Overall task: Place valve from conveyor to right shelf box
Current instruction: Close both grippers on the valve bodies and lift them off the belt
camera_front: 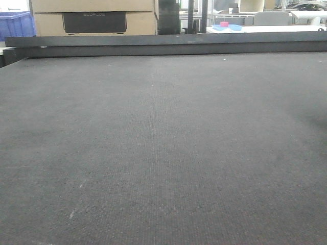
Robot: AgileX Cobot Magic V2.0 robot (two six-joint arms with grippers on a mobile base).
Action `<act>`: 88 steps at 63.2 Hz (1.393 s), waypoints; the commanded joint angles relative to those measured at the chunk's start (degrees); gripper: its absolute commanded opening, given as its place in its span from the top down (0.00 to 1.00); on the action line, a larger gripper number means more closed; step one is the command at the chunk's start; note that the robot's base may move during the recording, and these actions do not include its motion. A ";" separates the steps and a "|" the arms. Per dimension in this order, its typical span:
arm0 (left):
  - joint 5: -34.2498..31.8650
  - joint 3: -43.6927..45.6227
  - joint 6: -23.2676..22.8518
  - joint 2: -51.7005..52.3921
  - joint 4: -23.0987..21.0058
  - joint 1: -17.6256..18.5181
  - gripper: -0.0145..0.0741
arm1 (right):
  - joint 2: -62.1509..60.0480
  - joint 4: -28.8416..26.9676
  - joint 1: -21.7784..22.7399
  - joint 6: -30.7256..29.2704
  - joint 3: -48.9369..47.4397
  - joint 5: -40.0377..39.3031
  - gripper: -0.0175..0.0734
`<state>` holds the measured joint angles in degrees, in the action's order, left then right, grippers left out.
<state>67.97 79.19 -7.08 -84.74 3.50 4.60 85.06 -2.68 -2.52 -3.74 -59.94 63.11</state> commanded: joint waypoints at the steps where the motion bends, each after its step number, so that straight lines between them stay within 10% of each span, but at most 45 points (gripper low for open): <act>1: 1.89 1.30 -0.30 -2.06 0.54 0.09 0.51 | -0.03 -1.07 0.11 -0.20 0.03 -0.15 0.99; 14: 1.89 1.30 -0.30 -6.26 0.67 0.09 0.27 | -0.03 -1.07 0.11 -0.20 0.03 -1.14 0.99; 88: -7.42 -7.95 -0.30 -11.27 -0.12 0.09 0.28 | -0.03 -1.07 0.11 -0.20 0.03 -2.25 0.99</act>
<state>60.52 71.30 -7.08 -95.33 3.73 4.60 85.06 -2.96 -2.52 -3.74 -59.94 62.40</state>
